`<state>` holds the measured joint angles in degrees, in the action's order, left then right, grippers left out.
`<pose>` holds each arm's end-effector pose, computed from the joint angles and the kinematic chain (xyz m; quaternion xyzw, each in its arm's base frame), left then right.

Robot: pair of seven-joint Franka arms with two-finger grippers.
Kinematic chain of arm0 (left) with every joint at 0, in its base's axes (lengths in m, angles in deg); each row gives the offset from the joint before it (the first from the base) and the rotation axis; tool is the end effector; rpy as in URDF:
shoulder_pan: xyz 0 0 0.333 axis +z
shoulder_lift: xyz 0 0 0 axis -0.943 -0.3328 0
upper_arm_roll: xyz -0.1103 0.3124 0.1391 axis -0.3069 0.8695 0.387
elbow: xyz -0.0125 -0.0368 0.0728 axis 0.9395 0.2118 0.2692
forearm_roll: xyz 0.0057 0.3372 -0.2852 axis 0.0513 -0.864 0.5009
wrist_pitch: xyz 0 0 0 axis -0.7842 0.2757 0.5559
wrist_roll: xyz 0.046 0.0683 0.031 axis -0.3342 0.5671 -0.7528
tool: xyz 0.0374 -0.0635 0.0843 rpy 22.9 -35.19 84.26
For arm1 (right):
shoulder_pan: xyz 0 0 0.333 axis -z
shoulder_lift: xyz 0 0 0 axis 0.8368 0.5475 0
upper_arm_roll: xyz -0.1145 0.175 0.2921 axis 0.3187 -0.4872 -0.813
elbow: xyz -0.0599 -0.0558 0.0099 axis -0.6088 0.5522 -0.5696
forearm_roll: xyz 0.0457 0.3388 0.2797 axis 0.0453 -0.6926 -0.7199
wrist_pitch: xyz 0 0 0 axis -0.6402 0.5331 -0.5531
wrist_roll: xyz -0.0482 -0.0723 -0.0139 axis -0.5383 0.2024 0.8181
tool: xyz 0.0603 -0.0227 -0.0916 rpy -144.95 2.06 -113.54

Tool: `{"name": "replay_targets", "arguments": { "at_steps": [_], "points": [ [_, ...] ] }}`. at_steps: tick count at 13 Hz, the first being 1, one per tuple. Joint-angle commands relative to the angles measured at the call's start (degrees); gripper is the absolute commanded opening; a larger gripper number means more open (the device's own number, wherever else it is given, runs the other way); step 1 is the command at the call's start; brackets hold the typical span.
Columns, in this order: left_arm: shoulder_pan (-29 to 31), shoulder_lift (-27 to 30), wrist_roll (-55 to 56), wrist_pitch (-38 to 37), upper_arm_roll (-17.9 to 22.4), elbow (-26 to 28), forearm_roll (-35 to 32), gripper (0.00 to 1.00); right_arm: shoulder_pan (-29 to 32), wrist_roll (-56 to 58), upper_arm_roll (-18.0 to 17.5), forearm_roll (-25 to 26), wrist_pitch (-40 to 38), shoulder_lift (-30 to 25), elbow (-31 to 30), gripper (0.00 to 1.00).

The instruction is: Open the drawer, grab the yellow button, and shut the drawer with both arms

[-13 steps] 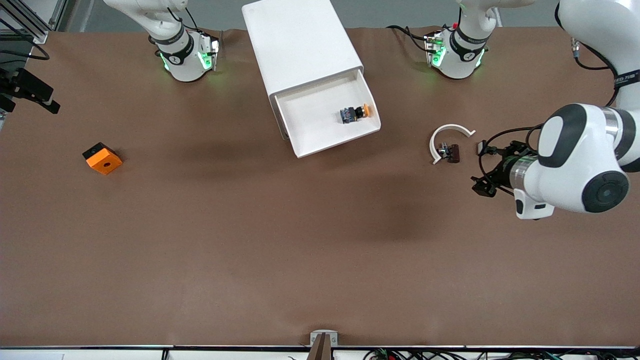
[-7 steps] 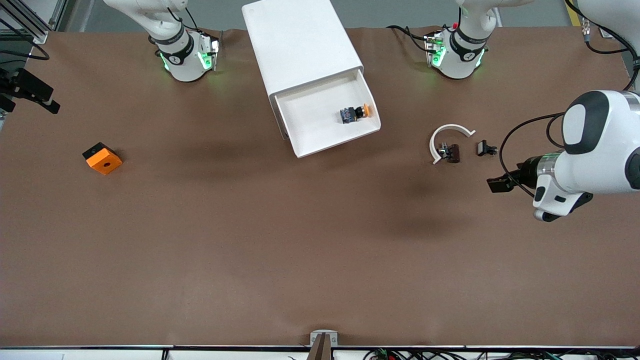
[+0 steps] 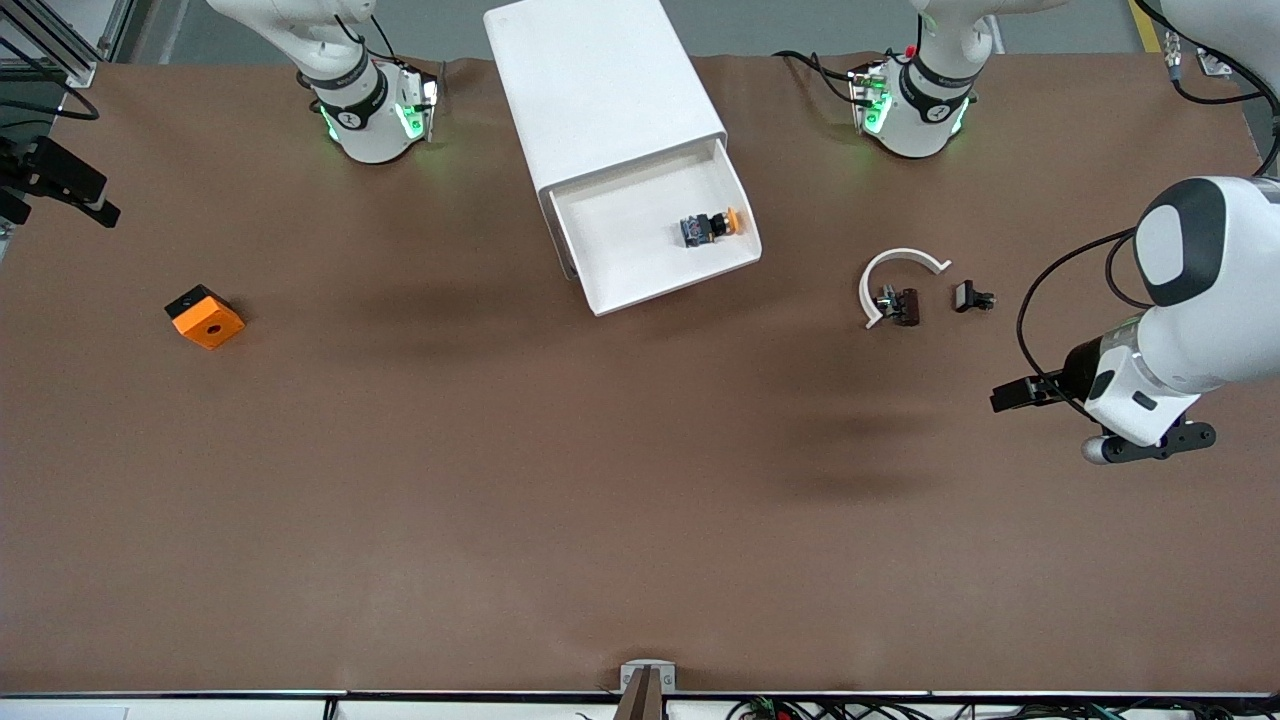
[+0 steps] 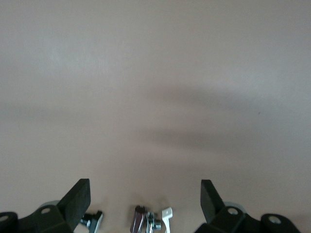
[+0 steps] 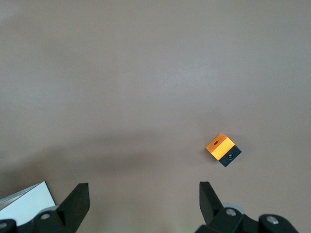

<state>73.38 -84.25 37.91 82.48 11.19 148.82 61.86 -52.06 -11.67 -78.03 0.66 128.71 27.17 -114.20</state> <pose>0.7051 -0.0345 0.4640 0.9966 0.0679 -0.0084 0.0451 0.5455 -0.0420 0.7094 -0.9991 0.0351 -0.0203 0.0134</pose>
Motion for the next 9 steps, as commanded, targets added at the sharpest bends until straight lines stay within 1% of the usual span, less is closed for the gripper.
{"name": "replay_targets", "arguments": {
  "at_steps": [1, 4, 9],
  "points": [
    [0.2, 3.6, -8.1, 1.2, 0.3, 2.2, 0.6, 1.00, -0.2, 0.2, 0.1, 0.6, 0.0, -0.3, -0.2, 1.00],
    [0.2, 4.4, -8.9, 1.6, 0.5, 2.1, 0.2, 1.00, -0.3, 0.2, 0.0, 0.6, 0.0, -0.4, -0.2, 1.00],
    [1.4, 7.4, -8.8, 1.3, 0.2, 2.1, -1.6, 1.00, -0.2, 0.2, 0.0, 0.6, 0.0, -0.3, -0.2, 1.00]
  ]
}}
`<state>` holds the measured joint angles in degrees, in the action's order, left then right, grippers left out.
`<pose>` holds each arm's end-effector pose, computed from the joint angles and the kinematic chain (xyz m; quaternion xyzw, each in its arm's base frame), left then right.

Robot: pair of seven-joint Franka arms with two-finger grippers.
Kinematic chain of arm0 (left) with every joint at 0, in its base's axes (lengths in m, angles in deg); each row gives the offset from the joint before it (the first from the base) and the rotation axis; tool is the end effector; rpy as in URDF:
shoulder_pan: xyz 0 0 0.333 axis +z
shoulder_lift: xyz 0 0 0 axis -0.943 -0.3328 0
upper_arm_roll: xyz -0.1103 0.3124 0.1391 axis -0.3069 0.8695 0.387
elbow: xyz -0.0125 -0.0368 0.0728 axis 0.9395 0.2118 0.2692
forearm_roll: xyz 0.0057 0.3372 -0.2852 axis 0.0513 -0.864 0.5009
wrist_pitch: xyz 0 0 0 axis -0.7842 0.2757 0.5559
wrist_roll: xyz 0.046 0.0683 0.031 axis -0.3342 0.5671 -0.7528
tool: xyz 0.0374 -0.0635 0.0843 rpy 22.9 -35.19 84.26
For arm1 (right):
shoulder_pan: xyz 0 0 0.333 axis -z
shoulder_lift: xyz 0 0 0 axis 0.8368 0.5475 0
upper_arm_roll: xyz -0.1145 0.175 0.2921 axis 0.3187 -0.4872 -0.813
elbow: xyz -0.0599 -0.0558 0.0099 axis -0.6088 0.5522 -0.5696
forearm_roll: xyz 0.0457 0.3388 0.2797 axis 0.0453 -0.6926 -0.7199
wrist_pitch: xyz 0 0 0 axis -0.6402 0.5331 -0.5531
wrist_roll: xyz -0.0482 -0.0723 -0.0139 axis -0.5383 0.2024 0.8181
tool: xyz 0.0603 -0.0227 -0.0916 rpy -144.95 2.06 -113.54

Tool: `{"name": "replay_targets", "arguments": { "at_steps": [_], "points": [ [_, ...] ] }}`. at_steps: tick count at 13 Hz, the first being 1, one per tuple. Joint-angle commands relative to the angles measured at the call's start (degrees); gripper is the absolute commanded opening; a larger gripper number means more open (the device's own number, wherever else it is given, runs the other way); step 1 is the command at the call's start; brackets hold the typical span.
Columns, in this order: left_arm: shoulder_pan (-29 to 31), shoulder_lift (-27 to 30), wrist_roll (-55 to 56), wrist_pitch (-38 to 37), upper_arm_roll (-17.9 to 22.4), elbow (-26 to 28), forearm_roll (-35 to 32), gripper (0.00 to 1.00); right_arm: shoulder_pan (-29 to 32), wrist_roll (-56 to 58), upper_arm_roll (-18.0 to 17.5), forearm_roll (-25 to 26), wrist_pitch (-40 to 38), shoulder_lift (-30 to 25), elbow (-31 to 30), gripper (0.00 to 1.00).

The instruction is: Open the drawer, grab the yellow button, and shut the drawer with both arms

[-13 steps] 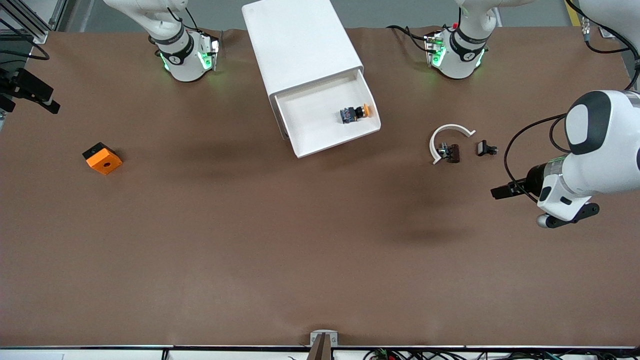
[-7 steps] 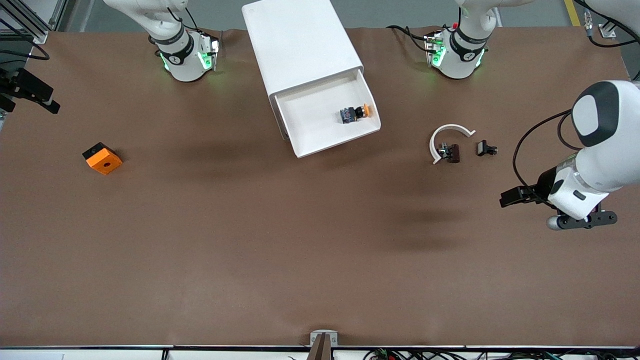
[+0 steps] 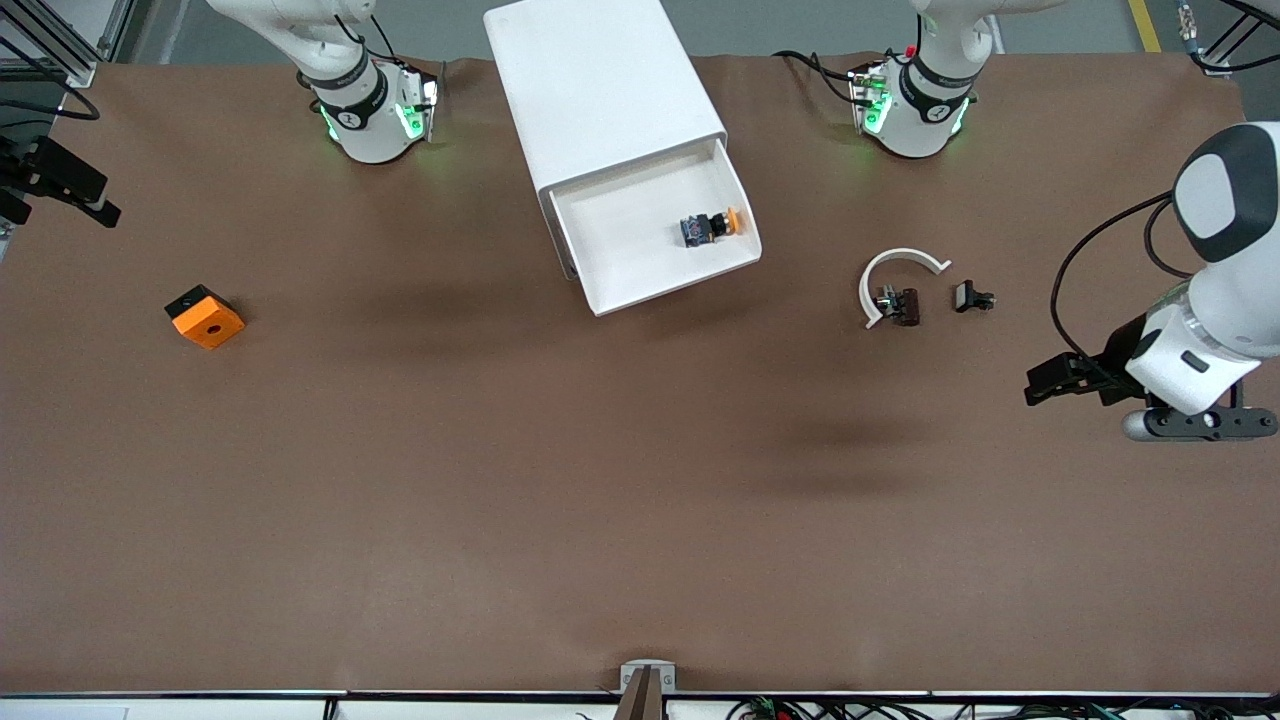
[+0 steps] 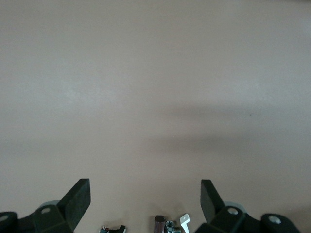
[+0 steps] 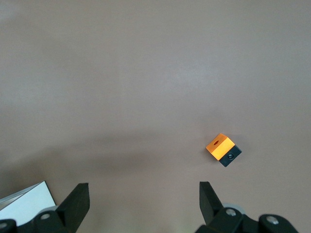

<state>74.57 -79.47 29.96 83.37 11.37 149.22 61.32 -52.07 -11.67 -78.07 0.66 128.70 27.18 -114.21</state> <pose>0.6930 -0.0180 0.5197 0.9984 0.0076 0.0413 0.0382 0.5456 -0.0415 0.7092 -0.9991 0.0347 -0.0201 0.0134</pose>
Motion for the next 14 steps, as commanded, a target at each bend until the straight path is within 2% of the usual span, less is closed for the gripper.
{"name": "replay_targets", "arguments": {
  "at_steps": [1, 8, 14],
  "points": [
    [0.2, 3.4, -0.7, 0.1, -0.2, 1.7, -1.0, 1.00, -0.3, 0.2, 0.0, 0.6, 0.0, -0.3, -0.2, 1.00],
    [-0.3, 7.6, 1.0, -3.4, -0.7, 1.6, -1.0, 1.00, -0.1, 0.2, 0.0, 0.6, -0.1, -0.4, -0.3, 1.00],
    [-0.5, 7.9, 3.0, -3.5, -1.5, 1.5, -1.0, 1.00, 0.0, 0.2, 0.1, 0.6, -0.3, -0.4, -0.3, 1.00]
  ]
}}
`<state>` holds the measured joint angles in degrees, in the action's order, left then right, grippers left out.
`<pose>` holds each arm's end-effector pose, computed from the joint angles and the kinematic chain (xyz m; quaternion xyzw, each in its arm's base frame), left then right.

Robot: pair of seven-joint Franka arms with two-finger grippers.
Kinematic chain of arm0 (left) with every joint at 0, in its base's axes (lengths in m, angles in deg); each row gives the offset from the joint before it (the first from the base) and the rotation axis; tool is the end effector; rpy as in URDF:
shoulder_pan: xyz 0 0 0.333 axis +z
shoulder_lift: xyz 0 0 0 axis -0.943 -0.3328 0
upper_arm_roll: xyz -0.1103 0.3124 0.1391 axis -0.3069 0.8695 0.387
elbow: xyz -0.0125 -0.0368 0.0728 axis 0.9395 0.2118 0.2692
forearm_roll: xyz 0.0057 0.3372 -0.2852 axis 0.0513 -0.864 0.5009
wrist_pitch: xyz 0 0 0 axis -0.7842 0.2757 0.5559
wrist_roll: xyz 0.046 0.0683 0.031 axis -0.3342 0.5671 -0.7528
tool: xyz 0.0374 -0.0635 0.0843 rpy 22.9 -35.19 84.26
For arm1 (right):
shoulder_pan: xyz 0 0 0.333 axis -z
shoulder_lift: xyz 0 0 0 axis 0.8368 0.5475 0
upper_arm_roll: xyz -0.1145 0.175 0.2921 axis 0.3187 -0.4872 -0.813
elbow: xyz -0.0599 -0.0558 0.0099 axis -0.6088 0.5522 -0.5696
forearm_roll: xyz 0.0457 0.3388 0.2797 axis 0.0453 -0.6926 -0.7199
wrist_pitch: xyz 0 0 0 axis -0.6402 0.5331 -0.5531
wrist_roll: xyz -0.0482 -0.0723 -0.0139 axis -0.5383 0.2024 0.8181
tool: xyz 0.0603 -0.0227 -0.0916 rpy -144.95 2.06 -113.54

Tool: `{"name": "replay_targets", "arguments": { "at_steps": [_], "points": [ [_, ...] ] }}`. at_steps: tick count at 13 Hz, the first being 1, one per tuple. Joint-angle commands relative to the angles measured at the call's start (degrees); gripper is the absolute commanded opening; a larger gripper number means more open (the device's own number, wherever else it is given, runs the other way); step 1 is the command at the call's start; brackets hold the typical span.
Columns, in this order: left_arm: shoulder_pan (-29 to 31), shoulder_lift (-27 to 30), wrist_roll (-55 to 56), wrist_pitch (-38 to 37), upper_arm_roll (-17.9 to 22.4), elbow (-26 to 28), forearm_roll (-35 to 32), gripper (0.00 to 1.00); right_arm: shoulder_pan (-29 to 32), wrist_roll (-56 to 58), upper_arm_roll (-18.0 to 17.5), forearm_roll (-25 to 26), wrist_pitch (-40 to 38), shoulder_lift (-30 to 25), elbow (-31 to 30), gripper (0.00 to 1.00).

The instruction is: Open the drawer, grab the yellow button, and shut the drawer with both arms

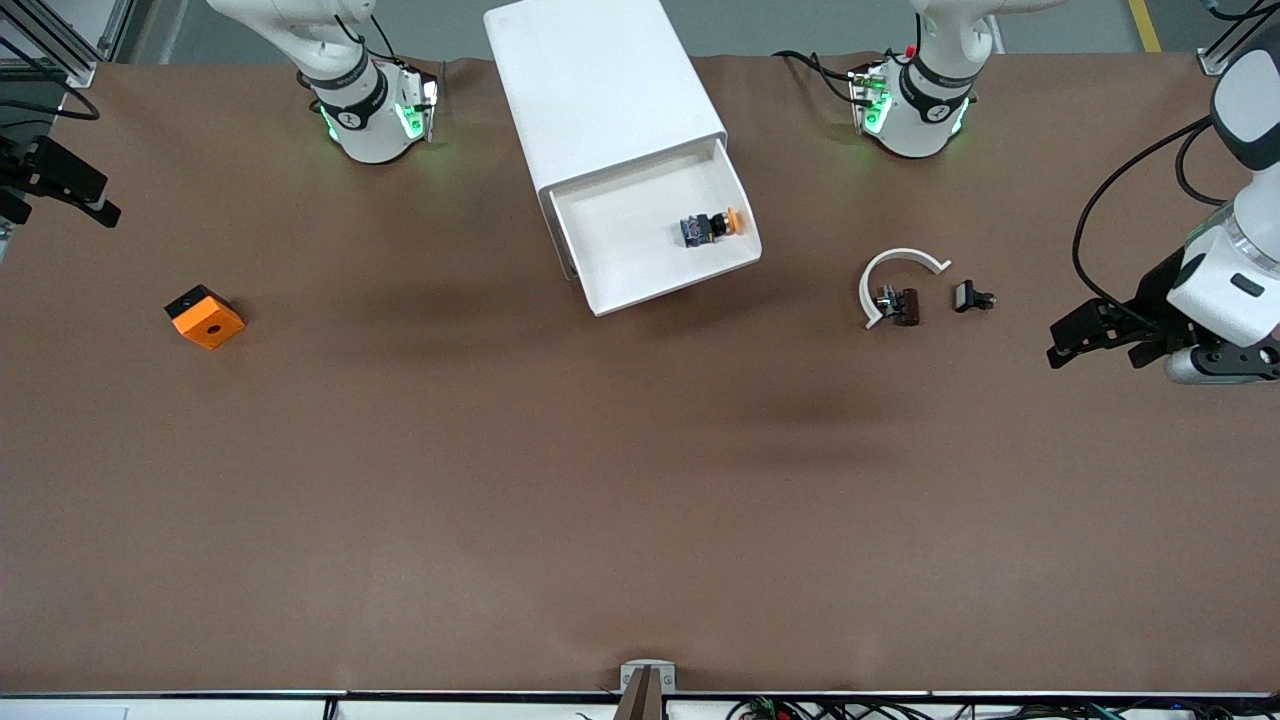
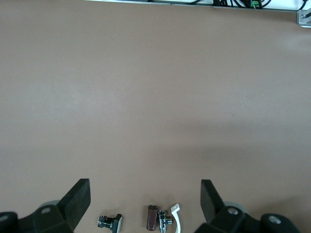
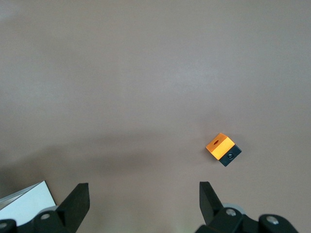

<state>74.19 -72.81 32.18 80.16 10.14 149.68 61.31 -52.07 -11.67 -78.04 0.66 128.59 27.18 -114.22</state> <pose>0.6599 -0.0381 0.5884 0.9971 0.0098 0.0661 0.0371 0.5453 -0.0418 0.7089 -0.9991 0.0349 -0.0190 0.0135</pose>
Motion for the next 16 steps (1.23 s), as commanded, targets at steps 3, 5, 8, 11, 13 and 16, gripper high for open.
{"name": "replay_targets", "arguments": {
  "at_steps": [3, 5, 8, 11, 13, 16],
  "points": [
    [-2.6, 1.2, 0.8, -0.3, 0.8, 1.2, -1.0, 1.00, 0.0, 0.2, 0.1, 0.6, -0.2, -0.4, -0.2, 1.00],
    [-2.7, 1.1, 0.8, -0.3, 0.9, 1.2, -1.0, 1.00, 0.0, 0.2, 0.1, 0.6, -0.2, -0.4, -0.2, 1.00],
    [-4.5, 1.1, 0.8, -0.3, 2.7, 1.1, -1.0, 1.00, 0.0, 0.2, 0.1, 0.6, -0.3, -0.4, -0.2, 1.00],
    [-6.3, 1.1, 2.0, -0.3, 4.1, 1.1, -1.0, 1.00, 0.0, 0.2, 0.1, 0.6, -0.3, -0.3, -0.2, 1.00],
    [-7.3, 1.1, 2.0, -0.3, 4.6, 1.1, -1.0, 1.00, -0.1, 0.2, 0.1, 0.6, -0.3, -0.3, -0.2, 1.00],
    [-12.5, 0.9, 3.3, -0.3, 9.0, 0.8, -1.0, 1.00, -0.1, 0.2, 0.1, 0.6, -0.3, -0.4, -0.2, 1.00]
  ]
}}
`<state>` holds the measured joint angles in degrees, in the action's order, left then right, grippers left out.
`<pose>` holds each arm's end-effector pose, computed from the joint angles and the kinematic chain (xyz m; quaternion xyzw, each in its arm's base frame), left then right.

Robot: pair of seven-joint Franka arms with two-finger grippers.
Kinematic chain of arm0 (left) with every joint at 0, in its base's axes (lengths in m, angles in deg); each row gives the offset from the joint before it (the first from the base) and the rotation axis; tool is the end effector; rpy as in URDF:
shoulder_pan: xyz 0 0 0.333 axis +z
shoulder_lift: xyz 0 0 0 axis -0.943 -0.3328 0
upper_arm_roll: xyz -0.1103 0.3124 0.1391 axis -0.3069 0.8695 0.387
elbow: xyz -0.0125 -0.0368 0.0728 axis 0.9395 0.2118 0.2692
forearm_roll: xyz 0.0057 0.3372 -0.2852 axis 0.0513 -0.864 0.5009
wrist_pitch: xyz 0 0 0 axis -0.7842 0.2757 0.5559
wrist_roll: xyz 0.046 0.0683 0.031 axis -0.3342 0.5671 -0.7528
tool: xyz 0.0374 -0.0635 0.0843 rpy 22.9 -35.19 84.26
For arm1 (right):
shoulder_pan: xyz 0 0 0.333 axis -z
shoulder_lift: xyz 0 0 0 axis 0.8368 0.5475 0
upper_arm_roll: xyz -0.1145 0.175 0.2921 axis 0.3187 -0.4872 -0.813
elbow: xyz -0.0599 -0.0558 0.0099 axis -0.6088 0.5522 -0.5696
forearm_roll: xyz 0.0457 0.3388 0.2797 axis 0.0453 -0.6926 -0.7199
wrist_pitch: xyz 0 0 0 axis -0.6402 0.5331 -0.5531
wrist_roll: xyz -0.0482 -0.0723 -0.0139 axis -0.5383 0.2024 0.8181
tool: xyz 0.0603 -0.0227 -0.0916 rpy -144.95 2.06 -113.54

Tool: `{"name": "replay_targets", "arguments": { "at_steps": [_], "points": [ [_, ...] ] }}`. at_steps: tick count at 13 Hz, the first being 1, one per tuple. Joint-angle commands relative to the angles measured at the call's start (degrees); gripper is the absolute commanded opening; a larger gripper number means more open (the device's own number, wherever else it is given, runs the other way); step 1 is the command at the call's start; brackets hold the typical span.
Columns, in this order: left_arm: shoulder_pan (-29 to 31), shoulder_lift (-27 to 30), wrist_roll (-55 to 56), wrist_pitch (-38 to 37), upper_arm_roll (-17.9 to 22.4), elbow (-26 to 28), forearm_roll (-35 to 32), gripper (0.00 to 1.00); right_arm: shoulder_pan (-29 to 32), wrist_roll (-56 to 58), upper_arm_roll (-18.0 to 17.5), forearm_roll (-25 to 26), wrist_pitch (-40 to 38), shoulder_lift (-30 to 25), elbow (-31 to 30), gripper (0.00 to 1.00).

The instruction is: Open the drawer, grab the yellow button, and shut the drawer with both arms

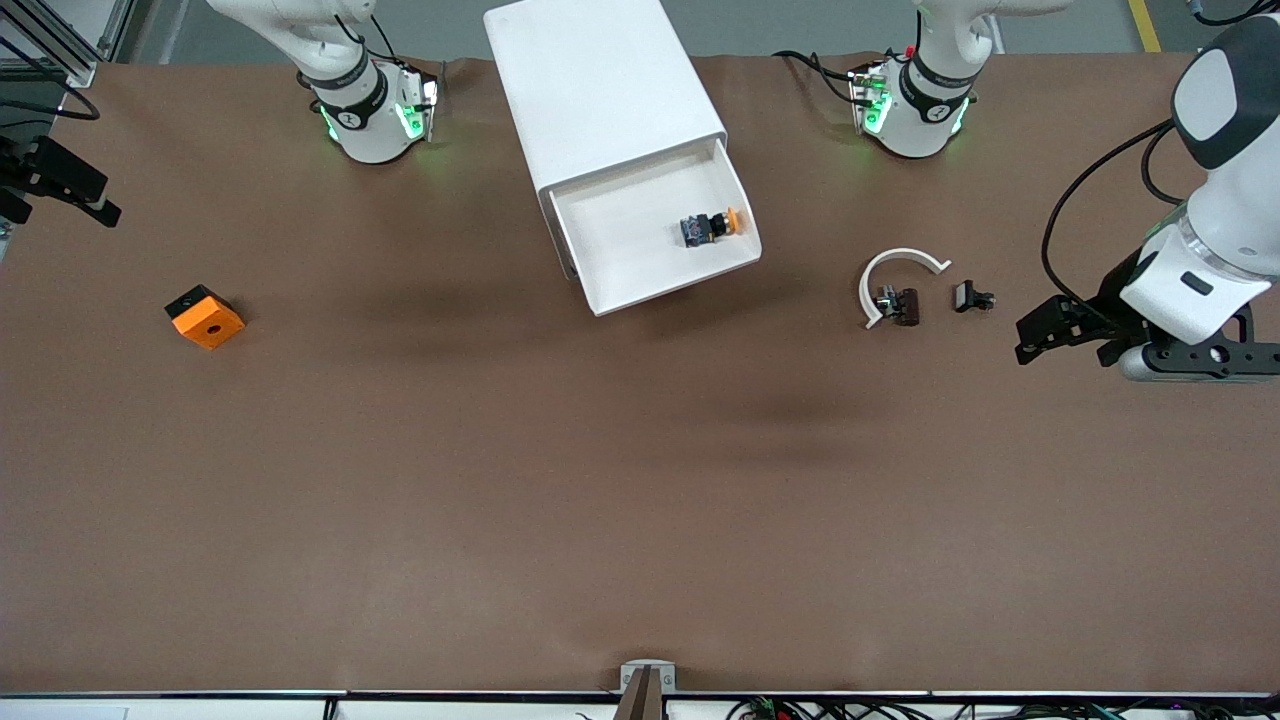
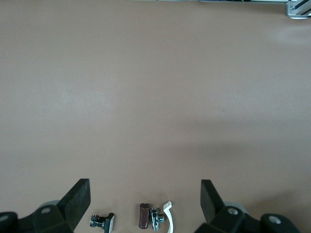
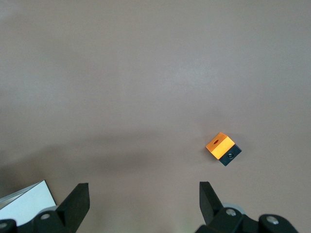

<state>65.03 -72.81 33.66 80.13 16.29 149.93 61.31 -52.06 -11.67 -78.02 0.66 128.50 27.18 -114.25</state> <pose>0.6563 -0.0756 0.5855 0.9975 -0.0041 0.0624 0.0342 0.5451 -0.0421 0.7085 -0.9991 0.0352 -0.0180 0.0135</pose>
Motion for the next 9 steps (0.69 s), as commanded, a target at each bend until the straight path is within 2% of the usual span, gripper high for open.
{"name": "replay_targets", "arguments": {
  "at_steps": [1, 9],
  "points": [
    [-3.4, 0.8, 2.8, -0.3, 2.9, -0.2, -1.0, 1.00, 0.0, 0.2, 0.1, 0.6, -0.2, -0.3, -0.2, 1.00],
    [-1.7, 0.8, 2.2, -0.6, 1.8, -0.4, -1.0, 1.00, 0.0, 0.2, 0.1, 0.6, -0.1, -0.4, -0.1, 1.00]
  ]
}}
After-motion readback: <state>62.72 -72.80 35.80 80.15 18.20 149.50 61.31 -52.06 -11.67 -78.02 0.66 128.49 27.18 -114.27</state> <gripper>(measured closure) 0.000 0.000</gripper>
